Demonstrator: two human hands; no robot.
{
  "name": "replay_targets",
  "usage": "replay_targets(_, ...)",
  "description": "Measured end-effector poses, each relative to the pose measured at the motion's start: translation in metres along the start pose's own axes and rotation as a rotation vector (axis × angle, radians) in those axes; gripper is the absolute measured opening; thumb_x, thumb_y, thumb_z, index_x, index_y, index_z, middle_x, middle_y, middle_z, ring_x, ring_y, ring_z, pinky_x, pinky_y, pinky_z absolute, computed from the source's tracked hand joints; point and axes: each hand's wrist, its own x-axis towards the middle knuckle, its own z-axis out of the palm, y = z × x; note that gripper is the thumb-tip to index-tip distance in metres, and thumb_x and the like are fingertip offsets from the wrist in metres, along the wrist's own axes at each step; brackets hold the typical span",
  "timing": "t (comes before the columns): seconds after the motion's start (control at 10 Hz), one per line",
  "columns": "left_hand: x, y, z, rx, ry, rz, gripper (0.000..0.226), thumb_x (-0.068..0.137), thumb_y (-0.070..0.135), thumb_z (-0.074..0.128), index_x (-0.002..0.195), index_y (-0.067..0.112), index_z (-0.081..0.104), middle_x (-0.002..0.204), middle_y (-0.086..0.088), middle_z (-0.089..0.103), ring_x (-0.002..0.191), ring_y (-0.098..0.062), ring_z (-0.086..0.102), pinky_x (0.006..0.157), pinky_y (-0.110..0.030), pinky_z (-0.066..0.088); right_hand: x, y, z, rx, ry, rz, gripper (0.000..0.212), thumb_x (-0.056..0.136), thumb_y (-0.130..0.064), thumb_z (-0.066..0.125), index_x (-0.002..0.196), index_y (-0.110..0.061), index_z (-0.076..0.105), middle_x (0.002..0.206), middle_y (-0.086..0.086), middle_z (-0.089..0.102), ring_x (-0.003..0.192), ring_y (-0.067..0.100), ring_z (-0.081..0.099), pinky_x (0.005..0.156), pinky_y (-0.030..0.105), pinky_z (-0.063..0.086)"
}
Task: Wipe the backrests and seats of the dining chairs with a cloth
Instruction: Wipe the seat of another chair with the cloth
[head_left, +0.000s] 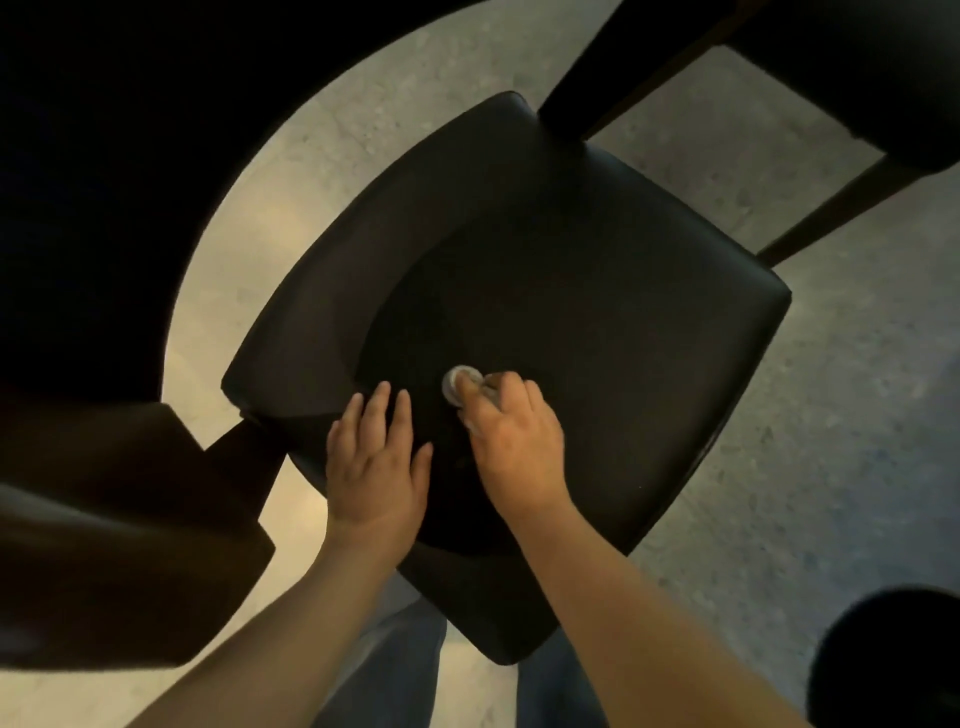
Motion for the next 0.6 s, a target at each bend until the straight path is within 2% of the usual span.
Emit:
replay_targets(0.1, 0.0, 0.0, 0.001, 0.062, -0.029, 0.003, 0.06, 0.099, 0.042, 0.037, 0.152, 0.015, 0.027, 0.159, -0.01, 0.021, 0.146, -0.031, 0.015, 0.118, -0.046, 0.018, -0.01, 0.018, -0.005, -0.023, 0.02, 0.056, 0.05, 0.087, -0.028, 0.057, 0.136, -0.024, 0.047, 0.12, 0.005, 0.048, 0.099, 0.02, 0.053, 0.068, 0.031, 0.053)
replay_targets(0.2, 0.001, 0.0, 0.002, 0.097, -0.043, -0.007, 0.063, 0.099, 0.047, 0.028, 0.153, 0.017, 0.021, 0.161, -0.008, 0.016, 0.147, -0.03, 0.011, 0.119, -0.044, 0.016, -0.038, 0.053, -0.014, 0.059, 0.085, 0.293, 0.046, 0.09, -0.022, 0.054, 0.136, -0.028, 0.049, 0.124, 0.002, 0.047, 0.105, 0.022, 0.053, 0.072, 0.034, 0.051)
replay_targets(0.3, 0.001, 0.002, 0.001, 0.097, -0.045, -0.016, 0.063, 0.099, 0.048, 0.028, 0.154, 0.017, 0.02, 0.161, -0.008, 0.013, 0.148, -0.03, 0.008, 0.119, -0.045, 0.015, -0.072, 0.086, -0.025, 0.165, 0.263, 0.615, 0.045, 0.092, -0.02, 0.047, 0.136, -0.027, 0.049, 0.118, 0.007, 0.048, 0.097, 0.025, 0.053, 0.072, 0.031, 0.039)
replay_targets(0.4, 0.001, 0.009, 0.003, 0.105, -0.073, -0.052, 0.066, 0.098, 0.052, 0.022, 0.155, 0.018, 0.012, 0.162, -0.007, 0.006, 0.149, -0.029, 0.0, 0.12, -0.046, 0.01, -0.072, 0.062, -0.023, 0.284, 0.383, 0.534, 0.041, 0.094, -0.03, 0.045, 0.135, -0.032, 0.044, 0.114, 0.006, 0.05, 0.091, 0.019, 0.054, 0.069, 0.031, 0.046)
replay_targets(0.5, -0.002, 0.018, 0.004, 0.109, -0.06, -0.086, 0.07, 0.097, 0.054, 0.019, 0.155, 0.017, 0.008, 0.163, -0.007, 0.001, 0.149, -0.03, -0.002, 0.119, -0.05, 0.006, -0.081, 0.05, -0.009, 0.269, 0.114, 0.268, 0.046, 0.09, -0.014, 0.055, 0.134, -0.026, 0.053, 0.122, 0.007, 0.051, 0.101, 0.026, 0.055, 0.077, 0.038, 0.052)
replay_targets(0.6, -0.004, 0.023, 0.003, 0.126, -0.037, -0.064, 0.072, 0.095, 0.055, 0.014, 0.155, 0.017, 0.005, 0.163, -0.007, 0.0, 0.149, -0.03, -0.002, 0.118, -0.052, 0.005, -0.094, 0.08, -0.005, 0.219, 0.096, 0.391, 0.045, 0.09, -0.013, 0.053, 0.134, -0.025, 0.054, 0.125, 0.006, 0.049, 0.105, 0.025, 0.053, 0.08, 0.031, 0.045)
